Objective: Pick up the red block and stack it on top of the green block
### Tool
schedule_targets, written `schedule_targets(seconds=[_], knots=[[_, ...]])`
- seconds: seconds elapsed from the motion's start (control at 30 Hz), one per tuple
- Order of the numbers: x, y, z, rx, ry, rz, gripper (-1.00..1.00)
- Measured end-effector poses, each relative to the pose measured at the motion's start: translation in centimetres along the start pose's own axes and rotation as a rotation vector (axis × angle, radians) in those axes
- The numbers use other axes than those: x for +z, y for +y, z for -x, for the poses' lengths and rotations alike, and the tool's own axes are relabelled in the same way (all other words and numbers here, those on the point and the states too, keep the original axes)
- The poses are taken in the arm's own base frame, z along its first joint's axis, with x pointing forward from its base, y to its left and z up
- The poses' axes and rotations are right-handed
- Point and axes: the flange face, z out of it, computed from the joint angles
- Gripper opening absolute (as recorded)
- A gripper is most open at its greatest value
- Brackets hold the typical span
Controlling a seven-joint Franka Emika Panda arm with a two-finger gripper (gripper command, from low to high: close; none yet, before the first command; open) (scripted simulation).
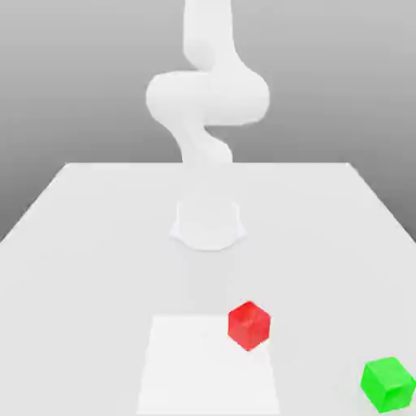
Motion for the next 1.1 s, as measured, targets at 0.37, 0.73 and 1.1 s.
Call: schedule_targets(seconds=[0.37, 0.73, 1.1], knots=[[24.0, 6.8, 13.3, -0.338, -0.382, 0.186, 0.00], [35.3, 18.5, 28.5, -0.613, -0.658, 0.317, 0.00], [36.9, 19.7, 29.7, -0.613, -0.660, 0.318, -1.00]])
